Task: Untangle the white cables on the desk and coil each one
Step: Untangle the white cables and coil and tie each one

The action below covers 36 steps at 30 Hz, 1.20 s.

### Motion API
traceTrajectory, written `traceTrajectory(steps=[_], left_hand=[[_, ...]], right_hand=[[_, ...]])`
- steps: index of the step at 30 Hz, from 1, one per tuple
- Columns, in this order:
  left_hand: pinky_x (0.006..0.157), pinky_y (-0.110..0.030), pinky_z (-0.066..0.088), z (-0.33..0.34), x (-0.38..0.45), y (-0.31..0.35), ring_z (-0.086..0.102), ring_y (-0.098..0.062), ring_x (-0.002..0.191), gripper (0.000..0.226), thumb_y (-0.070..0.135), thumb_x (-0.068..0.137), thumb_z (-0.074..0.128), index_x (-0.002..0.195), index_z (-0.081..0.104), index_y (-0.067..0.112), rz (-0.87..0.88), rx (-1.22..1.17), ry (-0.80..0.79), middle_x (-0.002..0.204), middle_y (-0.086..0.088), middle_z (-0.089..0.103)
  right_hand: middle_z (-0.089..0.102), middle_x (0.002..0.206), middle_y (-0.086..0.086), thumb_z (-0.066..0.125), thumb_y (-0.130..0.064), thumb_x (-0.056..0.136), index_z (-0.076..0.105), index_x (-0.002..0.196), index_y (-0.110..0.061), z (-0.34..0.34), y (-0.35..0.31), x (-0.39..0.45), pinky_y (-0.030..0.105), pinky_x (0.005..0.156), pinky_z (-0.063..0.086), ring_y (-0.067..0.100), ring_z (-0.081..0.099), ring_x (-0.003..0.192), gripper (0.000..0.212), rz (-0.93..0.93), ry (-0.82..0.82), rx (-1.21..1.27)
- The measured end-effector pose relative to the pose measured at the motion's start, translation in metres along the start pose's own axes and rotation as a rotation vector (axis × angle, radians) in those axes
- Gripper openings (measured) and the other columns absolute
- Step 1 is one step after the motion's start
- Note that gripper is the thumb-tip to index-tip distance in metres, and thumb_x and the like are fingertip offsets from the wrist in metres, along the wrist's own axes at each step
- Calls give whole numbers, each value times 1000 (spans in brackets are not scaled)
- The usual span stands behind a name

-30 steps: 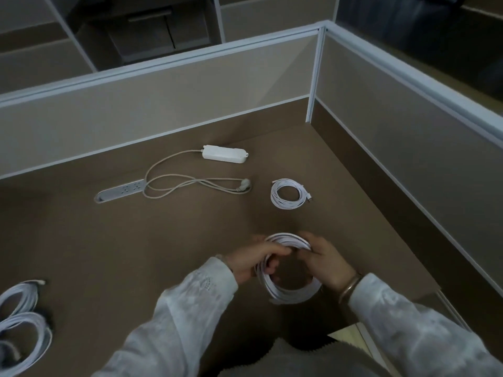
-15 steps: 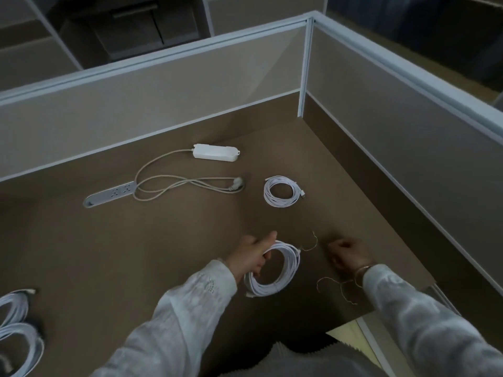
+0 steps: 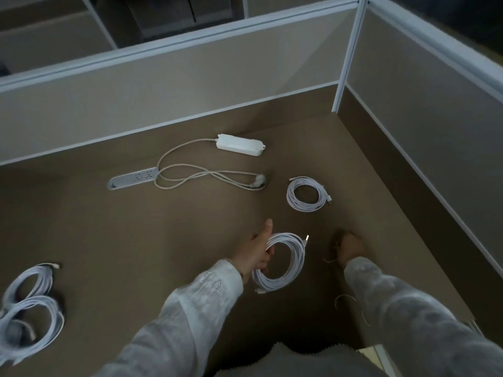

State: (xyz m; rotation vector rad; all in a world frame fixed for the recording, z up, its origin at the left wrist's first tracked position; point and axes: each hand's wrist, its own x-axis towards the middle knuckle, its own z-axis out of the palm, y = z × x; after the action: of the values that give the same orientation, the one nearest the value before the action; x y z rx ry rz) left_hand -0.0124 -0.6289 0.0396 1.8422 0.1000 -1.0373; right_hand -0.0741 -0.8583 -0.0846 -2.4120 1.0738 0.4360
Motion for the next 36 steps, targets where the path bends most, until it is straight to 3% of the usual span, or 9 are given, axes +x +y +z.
traceTrajectory(steps=[4,6,9,12,16,23,28,33,36], left_hand=[[39,-19,29,0,6,2,24,-7,34,59,64,94,33,63,44,15,12,-76,54,40,7,29],[40,-20,31,2,9,1,24,-8,33,58,63,94,35,65,45,13,7,-111,71,39,7,29],[42,-22,32,3,13,1,24,-9,34,56,60,95,39,63,45,14,-1,-158,100,42,5,30],[43,-23,30,3,16,0,24,-9,33,56,56,96,40,62,44,13,8,-209,154,43,3,30],[42,-21,29,4,14,2,24,-9,31,57,52,98,40,58,43,11,44,-254,219,39,3,30],[39,-18,24,17,-1,11,27,-8,30,54,46,99,42,58,46,12,103,-263,229,39,3,39],[40,-18,19,22,-14,16,23,-9,28,51,40,100,45,56,36,16,116,-268,242,35,4,28],[42,-21,28,21,-24,12,32,-12,30,47,39,97,48,59,54,12,126,-151,219,41,-1,39],[43,-21,28,21,-32,10,34,-12,33,46,39,98,47,60,54,14,193,-78,194,40,3,40]], right_hand=[[61,120,19,51,-11,93,60,116,-1,0,0,2,36,92,45,34,58,110,26,-6,-30,43],[65,110,18,54,-16,93,65,107,-3,-7,-5,-4,35,86,46,33,61,103,21,-28,-30,128],[69,84,14,64,-12,87,65,81,-11,-21,-16,-19,30,71,45,23,65,81,7,-83,66,460],[63,66,9,69,1,81,61,73,-10,-41,-32,-52,25,53,50,4,60,50,16,-193,38,837],[67,69,13,72,9,75,61,76,-5,-61,-46,-95,23,52,54,14,65,54,17,-306,-14,1082],[71,72,-1,76,3,73,64,98,-30,-55,-67,-136,28,66,57,15,69,62,44,-559,27,923],[70,74,-8,75,7,71,68,91,-24,-56,-73,-149,18,70,53,6,68,71,38,-685,102,892],[72,78,-6,73,4,75,68,83,-19,-59,-73,-158,17,73,53,4,69,74,25,-785,237,870],[71,77,-5,74,5,75,71,81,-12,-59,-69,-161,18,71,53,3,68,72,18,-846,301,822]])
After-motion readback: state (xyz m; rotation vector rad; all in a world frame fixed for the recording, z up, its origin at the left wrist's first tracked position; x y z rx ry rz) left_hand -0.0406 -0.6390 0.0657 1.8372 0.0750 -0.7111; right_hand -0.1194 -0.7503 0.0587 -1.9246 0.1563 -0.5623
